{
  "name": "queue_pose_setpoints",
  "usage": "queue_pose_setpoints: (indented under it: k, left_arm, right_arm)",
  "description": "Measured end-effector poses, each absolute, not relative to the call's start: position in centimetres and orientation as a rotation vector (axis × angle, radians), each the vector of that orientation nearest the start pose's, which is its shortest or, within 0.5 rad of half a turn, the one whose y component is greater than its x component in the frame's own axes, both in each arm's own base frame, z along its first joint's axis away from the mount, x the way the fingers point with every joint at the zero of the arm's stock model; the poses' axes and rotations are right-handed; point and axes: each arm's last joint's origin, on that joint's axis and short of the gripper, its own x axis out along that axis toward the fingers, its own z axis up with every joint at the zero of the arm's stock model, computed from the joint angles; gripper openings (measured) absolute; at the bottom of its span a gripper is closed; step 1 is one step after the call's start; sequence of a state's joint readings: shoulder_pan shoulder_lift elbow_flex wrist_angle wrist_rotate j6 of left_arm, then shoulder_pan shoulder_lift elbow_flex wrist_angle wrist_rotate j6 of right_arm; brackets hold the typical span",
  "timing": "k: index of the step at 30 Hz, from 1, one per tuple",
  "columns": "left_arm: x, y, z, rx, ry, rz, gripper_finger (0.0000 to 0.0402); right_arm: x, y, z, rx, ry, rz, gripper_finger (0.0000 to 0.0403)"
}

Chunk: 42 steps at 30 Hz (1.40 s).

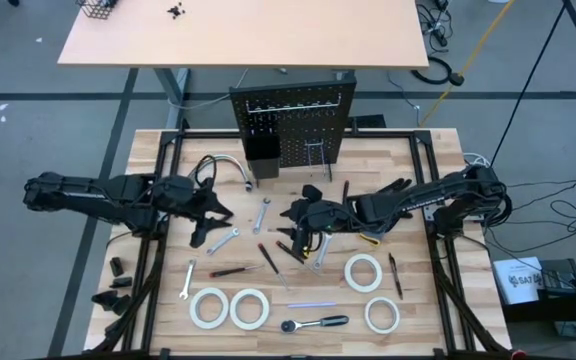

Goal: Hang tools onto peg board
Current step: Put the ratchet wrench into the peg board

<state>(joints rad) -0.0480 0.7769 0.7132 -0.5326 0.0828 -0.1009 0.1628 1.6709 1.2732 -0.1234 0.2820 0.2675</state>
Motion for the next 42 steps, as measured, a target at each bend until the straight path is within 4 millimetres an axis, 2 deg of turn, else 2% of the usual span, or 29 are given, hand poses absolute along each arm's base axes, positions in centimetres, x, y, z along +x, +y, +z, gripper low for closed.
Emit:
queue_pose_setpoints:
  k: [7, 14, 21, 26, 33, 37, 42]
  left_arm:
    - [15.9, -2.1, 27.8, -0.118, 0.617, -0.171, 0.0143]
    - [16.8, -3.3, 27.5, -0.281, 0.639, -0.171, 0.0143]
    - [18.2, -5.6, 26.9, -0.372, 0.607, -0.023, 0.0143]
    - [18.4, -7.2, 25.9, -0.416, 0.647, 0.051, 0.0143]
    - [18.4, -8.7, 24.7, -0.342, 0.696, 0.091, 0.0143]
    - [18.1, -9.0, 24.3, -0.31, 0.738, 0.091, 0.0143]
    - [17.6, -9.7, 24.2, -0.268, 0.749, 0.051, 0.0143]
  right_arm:
    - [37.4, 6.1, 27.9, 0.251, 0.482, -0.191, 0.0187]
    - [36.8, 6.9, 27.2, 0.223, 0.559, -0.186, 0.0187]
    - [36.6, 6.8, 26.9, 0.172, 0.603, -0.167, 0.0187]
    - [36.7, 7.7, 26.6, 0.181, 0.62, -0.091, 0.0187]
    - [36.4, 9.1, 26.4, 0.239, 0.616, -0.127, 0.0187]
    - [36.4, 9.1, 26.5, 0.287, 0.591, -0.194, 0.0187]
    - [36.7, 9.1, 26.9, 0.306, 0.541, -0.186, 0.0187]
